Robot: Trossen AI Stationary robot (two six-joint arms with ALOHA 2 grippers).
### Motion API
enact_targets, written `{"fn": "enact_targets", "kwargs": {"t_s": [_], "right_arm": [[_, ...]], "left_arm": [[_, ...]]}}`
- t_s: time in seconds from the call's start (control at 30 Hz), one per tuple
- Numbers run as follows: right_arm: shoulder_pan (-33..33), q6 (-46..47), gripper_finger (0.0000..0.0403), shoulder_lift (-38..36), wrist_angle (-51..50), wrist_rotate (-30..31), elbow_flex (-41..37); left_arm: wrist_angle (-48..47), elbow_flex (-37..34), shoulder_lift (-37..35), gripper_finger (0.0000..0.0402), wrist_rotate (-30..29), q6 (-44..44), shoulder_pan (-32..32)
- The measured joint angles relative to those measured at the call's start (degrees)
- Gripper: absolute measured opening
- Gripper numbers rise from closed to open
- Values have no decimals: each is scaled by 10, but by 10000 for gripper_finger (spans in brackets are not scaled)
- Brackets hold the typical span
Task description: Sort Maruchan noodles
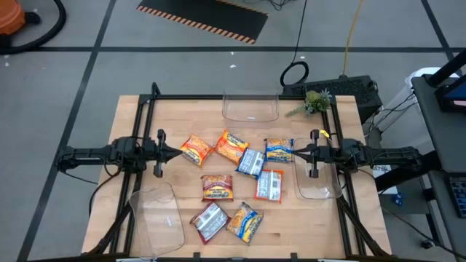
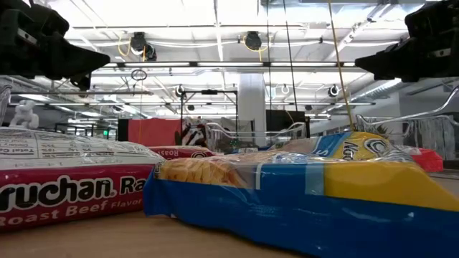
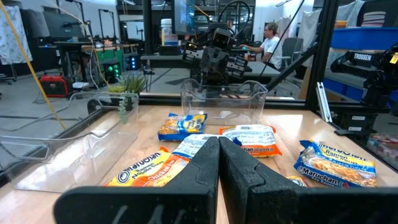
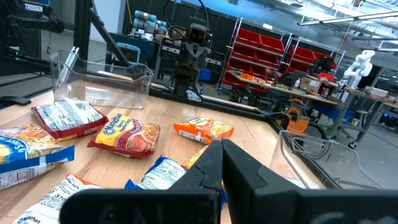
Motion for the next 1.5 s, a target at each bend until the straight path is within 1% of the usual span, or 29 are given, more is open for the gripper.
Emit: {"fn": "enact_targets", "kwargs": {"t_s": [0.87, 1.23, 1.37, 1.5], "right_arm": [[0, 0, 0, 0, 0, 0, 0], [0, -4, 0, 0, 19, 1, 0], [0, -9, 0, 0, 35, 16, 2], [0, 23, 0, 7, 32, 40, 19]], "left_arm": [[0, 0, 0, 12, 0, 0, 0], [0, 0, 0, 12, 0, 0, 0], [0, 0, 0, 12, 0, 0, 0], [0, 0, 0, 12, 0, 0, 0]]}}
